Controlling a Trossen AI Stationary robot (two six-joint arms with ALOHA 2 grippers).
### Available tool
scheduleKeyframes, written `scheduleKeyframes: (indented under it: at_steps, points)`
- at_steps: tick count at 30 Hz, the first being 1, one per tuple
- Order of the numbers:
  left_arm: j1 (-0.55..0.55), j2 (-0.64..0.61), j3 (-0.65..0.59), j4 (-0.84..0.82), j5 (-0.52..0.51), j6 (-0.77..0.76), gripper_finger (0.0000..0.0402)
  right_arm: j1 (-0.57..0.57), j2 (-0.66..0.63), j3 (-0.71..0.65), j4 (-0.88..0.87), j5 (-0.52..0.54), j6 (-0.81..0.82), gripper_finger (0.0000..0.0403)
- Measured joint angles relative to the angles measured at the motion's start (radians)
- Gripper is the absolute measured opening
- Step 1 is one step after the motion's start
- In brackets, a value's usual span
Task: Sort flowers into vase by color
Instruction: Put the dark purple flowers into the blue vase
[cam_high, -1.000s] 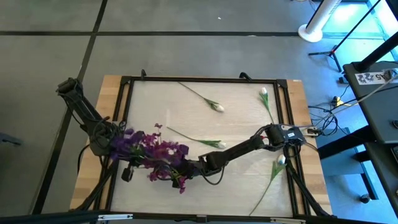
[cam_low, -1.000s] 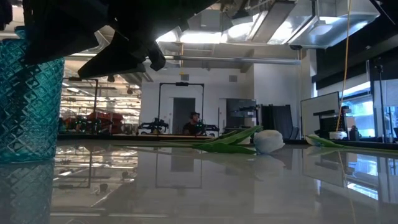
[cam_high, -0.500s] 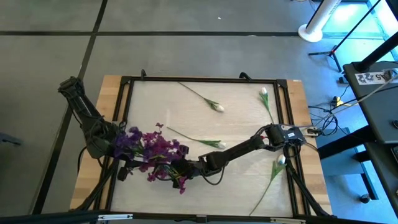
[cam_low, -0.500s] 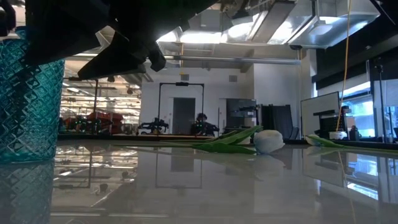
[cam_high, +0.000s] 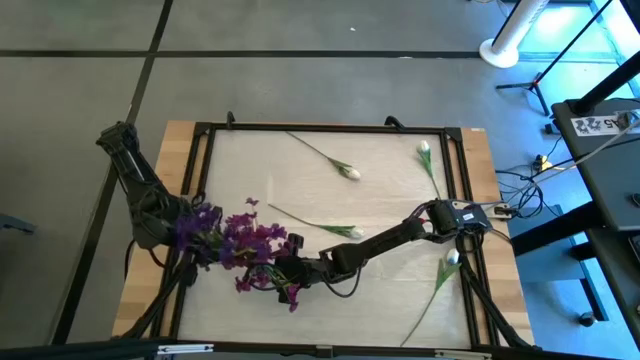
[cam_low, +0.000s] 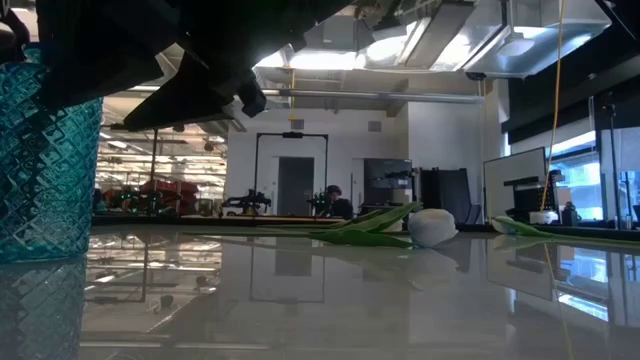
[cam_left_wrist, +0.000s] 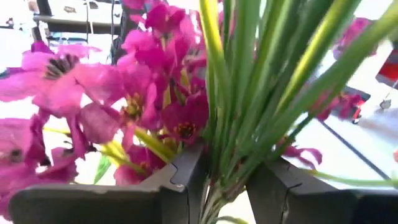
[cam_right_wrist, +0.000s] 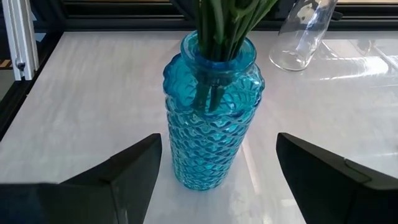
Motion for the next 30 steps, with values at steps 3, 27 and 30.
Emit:
scheduleKeyframes:
  at_steps: [3, 27, 30]
  points:
    - [0.0, -0.013, 0.0, -0.033, 0.002, -0.003, 0.0099, 0.0, 0.0, 0.0, -0.003, -0.009, 0.0, 0.0317]
    - [0.001, 0.126, 0.002, -0.013, 0.013, -0.004, 0.0005, -0.017, 0.003, 0.0, -0.006, -0.009, 0.003, 0.0317]
    - [0.001, 0.166, 0.002, -0.011, 0.012, -0.004, 0.0005, -0.026, 0.004, 0.0, -0.006, -0.021, 0.002, 0.0317]
